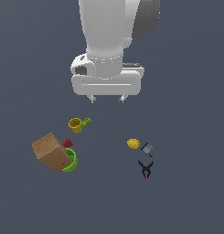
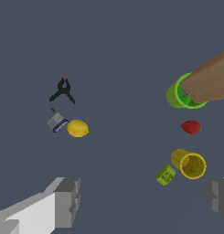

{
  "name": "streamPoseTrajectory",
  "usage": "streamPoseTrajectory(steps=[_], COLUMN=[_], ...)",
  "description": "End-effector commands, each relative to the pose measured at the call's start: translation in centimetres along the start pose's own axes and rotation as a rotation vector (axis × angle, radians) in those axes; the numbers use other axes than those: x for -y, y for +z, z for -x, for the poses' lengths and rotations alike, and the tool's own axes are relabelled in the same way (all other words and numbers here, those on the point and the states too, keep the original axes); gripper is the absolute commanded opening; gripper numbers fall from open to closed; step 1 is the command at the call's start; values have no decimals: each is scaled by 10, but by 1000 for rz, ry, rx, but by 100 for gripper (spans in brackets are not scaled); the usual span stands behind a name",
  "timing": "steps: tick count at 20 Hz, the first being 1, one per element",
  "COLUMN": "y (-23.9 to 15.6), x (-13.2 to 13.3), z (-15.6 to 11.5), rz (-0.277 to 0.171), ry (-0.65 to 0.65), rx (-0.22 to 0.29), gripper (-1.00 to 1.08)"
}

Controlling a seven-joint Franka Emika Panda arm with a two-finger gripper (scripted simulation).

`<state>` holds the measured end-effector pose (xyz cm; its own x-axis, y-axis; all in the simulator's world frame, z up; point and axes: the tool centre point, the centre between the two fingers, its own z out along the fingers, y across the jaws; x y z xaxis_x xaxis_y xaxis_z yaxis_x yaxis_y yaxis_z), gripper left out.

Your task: Pick up a designated object from a clutter of objects.

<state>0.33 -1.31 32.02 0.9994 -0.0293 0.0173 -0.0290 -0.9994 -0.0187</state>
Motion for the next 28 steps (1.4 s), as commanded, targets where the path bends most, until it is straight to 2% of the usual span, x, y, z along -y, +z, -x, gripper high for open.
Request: streamPoseTrajectory(steps=[1, 9, 15, 21, 28], y=[0, -16, -13, 8, 56], x=[0, -17, -18, -29, -51], z=[0, -2, -2, 0, 8], rz=[0, 2, 2, -3, -11], ry=[0, 48, 54, 96, 192], rx=[0, -12, -13, -11, -7], gripper=[100, 100, 100, 100, 100])
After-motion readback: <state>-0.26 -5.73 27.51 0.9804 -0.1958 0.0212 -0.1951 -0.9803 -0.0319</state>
